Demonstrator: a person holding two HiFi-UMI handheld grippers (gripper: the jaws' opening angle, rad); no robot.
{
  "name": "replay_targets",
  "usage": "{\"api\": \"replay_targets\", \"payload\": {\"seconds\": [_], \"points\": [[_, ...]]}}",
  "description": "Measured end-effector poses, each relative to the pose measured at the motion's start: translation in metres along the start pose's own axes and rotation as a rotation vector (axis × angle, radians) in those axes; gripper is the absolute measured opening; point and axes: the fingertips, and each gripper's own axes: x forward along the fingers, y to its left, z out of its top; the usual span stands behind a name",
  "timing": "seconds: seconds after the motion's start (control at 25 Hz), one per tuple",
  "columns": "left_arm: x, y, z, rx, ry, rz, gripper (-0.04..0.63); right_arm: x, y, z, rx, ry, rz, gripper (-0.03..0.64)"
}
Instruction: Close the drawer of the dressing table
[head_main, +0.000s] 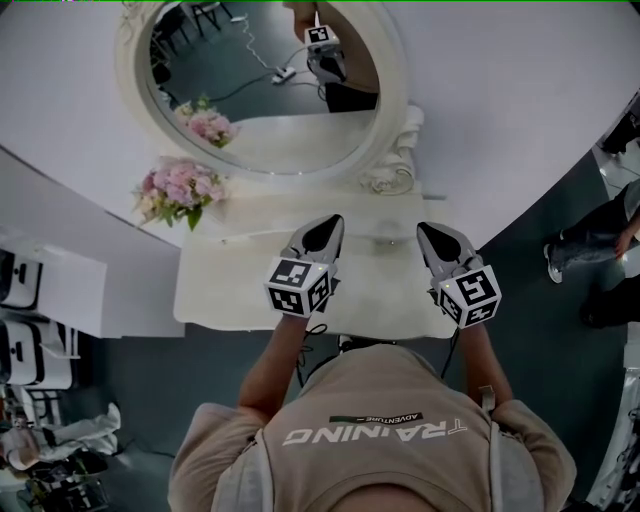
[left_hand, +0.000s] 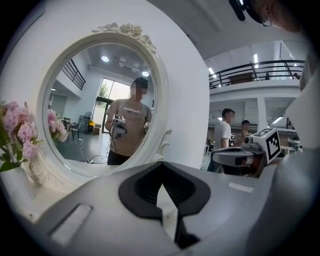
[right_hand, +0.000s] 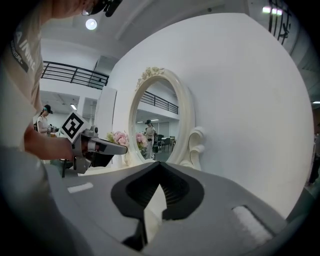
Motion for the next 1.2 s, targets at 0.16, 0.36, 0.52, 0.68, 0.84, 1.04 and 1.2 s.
{"api": "replay_targets", "payload": {"seconds": [0.16, 0.36, 0.52, 0.68, 0.84, 1.04, 1.2], "points": [[-0.002, -0.004, 0.022, 0.038, -0.031, -0.011, 0.017, -0.002, -0.005, 0.02, -0.021, -0.036, -0.016, 0.002], [-0.003, -0.002, 0.046, 0.086, -0.076, -0.002, 0.017, -0.005, -0.006, 0.041, -0.042, -0.081, -0.03, 0.002], [-0.008, -0.002, 0.055, 0.095, -0.099, 0.007, 0.017, -0.009, -0.005, 0.049, -0.046, -0.097, -0.034, 0.002], [-0.01, -0.005, 0.059, 0.104, -0.112, 0.002, 0.017, -0.012, -0.005, 0.049, -0.041, -0.103, -0.04, 0.002], [-0.01, -0.006, 0.061, 0.107, -0.116, -0.001, 0.017, -0.016, -0.006, 0.053, -0.051, -0.107, -0.043, 0.002], [-0.008, -0.006, 0.057, 0.1, -0.107, -0.008, 0.017, -0.021, -0.009, 0.057, -0.062, -0.115, -0.061, 0.002], [-0.006, -0.005, 0.054, 0.091, -0.105, -0.017, 0.017, -0.021, -0.008, 0.055, -0.065, -0.107, -0.068, 0.002]]}}
